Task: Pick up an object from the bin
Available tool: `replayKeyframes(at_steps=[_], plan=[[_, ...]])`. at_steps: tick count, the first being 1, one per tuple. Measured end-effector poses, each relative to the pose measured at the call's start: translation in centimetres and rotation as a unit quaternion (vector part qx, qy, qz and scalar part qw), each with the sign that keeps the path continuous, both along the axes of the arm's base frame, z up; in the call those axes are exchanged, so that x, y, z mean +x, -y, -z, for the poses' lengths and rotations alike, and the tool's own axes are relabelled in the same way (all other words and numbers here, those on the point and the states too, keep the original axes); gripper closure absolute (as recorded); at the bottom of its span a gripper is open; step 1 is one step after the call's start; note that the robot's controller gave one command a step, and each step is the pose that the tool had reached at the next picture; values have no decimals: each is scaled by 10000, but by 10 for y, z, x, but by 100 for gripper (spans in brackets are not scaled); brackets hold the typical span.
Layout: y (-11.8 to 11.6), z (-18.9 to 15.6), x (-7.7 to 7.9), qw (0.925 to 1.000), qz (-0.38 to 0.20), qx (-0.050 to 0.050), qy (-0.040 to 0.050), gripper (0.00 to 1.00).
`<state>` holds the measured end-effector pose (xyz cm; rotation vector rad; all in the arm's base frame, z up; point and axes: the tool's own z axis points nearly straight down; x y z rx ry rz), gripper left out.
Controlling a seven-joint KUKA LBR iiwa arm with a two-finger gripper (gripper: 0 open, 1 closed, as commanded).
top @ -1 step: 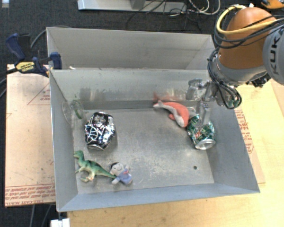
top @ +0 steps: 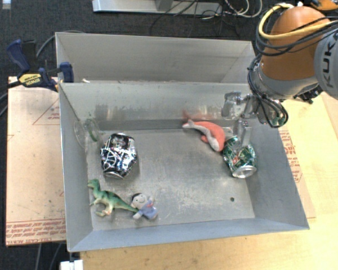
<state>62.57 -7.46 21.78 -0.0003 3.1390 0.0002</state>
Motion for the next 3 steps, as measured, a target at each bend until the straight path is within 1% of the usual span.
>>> replayKeyframes(at_steps=[1,2,3], plan=[[30,128,25,9961,881,9,3,0],[24,55,27,9829,1841,8,41,0],[6,114,26,9888,1495,12,15,0]])
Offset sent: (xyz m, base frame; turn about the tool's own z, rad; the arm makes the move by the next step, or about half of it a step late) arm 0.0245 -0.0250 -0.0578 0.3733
